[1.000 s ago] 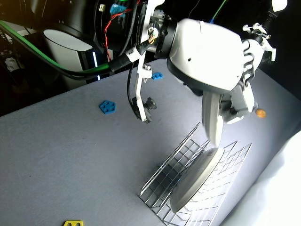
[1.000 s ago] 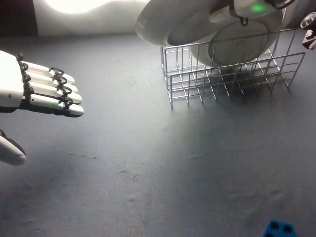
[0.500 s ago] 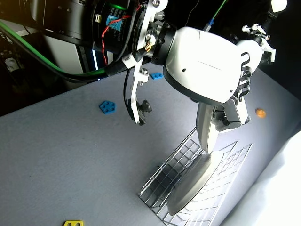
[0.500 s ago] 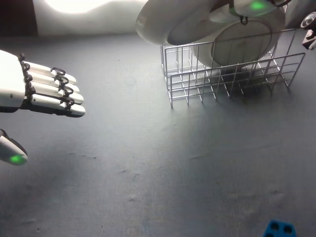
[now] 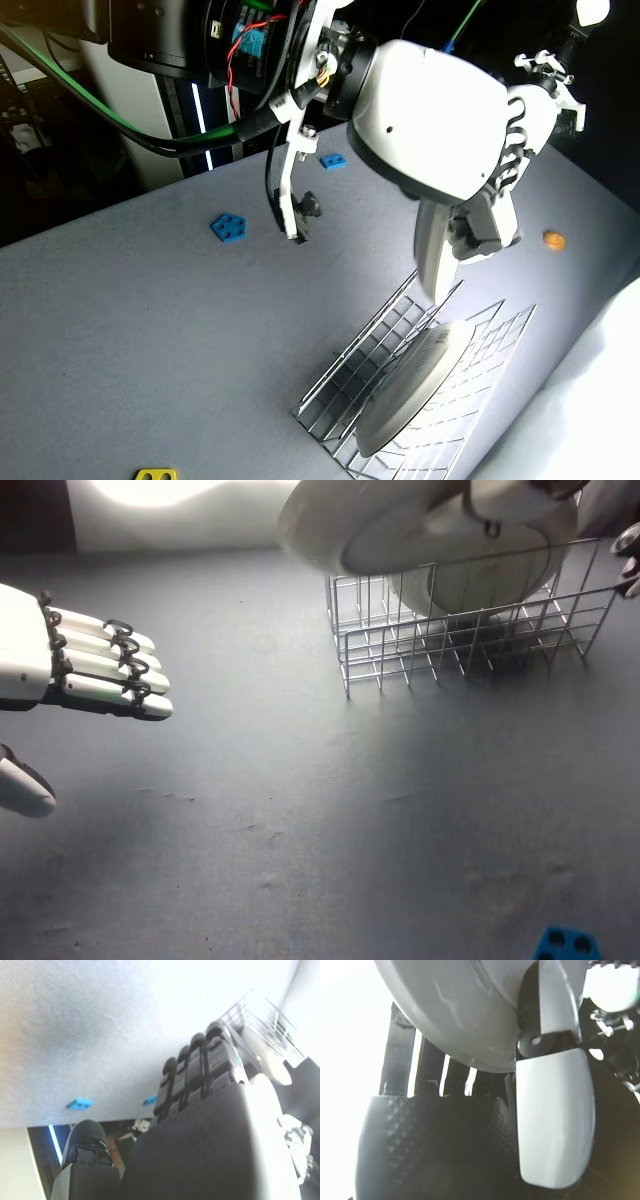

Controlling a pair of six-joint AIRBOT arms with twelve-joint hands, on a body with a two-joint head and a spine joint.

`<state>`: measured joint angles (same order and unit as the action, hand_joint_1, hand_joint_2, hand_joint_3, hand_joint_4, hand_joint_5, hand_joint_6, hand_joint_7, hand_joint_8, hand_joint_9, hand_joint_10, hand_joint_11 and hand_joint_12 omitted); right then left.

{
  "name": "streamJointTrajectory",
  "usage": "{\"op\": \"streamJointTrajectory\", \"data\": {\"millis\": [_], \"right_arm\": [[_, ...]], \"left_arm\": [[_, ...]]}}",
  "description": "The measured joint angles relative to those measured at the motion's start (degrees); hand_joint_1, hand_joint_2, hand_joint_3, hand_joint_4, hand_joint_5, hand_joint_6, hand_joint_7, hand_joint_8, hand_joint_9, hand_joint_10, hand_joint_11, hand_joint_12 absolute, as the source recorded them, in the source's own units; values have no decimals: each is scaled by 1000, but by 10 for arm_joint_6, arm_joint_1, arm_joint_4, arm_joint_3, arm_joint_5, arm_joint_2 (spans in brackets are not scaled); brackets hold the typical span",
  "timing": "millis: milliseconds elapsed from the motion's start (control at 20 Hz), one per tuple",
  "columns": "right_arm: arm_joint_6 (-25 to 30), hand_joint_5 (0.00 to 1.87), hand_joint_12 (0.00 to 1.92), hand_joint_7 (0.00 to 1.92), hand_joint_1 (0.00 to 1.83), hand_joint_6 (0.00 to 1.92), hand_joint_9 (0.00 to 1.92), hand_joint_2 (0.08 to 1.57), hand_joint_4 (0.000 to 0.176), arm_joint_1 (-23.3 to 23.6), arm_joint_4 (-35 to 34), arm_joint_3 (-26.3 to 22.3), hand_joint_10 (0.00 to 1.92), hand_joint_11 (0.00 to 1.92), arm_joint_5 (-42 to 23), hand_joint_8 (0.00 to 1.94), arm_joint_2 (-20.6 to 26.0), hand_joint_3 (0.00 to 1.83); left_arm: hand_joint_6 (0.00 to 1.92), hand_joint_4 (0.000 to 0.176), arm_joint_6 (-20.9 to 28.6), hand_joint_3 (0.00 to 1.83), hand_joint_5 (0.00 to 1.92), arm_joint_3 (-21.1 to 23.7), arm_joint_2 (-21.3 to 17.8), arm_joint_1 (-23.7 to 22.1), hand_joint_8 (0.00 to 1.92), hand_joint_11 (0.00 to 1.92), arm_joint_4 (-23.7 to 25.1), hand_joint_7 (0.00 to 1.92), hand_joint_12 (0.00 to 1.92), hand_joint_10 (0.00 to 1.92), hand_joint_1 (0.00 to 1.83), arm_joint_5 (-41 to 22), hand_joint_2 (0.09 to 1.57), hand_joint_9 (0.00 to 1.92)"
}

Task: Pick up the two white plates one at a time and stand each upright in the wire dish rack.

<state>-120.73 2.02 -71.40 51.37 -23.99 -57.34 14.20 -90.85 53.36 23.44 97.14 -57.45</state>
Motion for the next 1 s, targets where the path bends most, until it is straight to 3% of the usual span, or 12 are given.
{"op": "streamJointTrajectory", "data": {"millis": [200,550,850,1000], "right_arm": [[-52,1118,921,1109,1243,833,1197,1062,8,-1,-49,1,6,723,-27,698,2,0],[-56,1127,942,1119,1243,807,1202,1057,18,-2,-68,-3,5,718,-21,693,2,0],[-83,1165,930,1131,1249,742,1207,1047,11,-1,-103,-24,3,718,-17,671,5,0],[-107,1112,929,1109,1240,822,1192,1061,26,-1,-122,-36,7,712,-19,720,13,1]], "left_arm": [[0,0,0,1,0,0,0,0,0,0,1,0,0,0,0,0,1150,0],[0,0,0,0,0,1,0,0,0,0,1,0,0,0,0,0,1144,0],[0,0,-1,0,0,1,0,1,0,0,2,0,0,0,0,0,1141,0],[0,0,-2,0,0,2,0,3,0,0,0,0,0,0,0,0,1141,0]]}}
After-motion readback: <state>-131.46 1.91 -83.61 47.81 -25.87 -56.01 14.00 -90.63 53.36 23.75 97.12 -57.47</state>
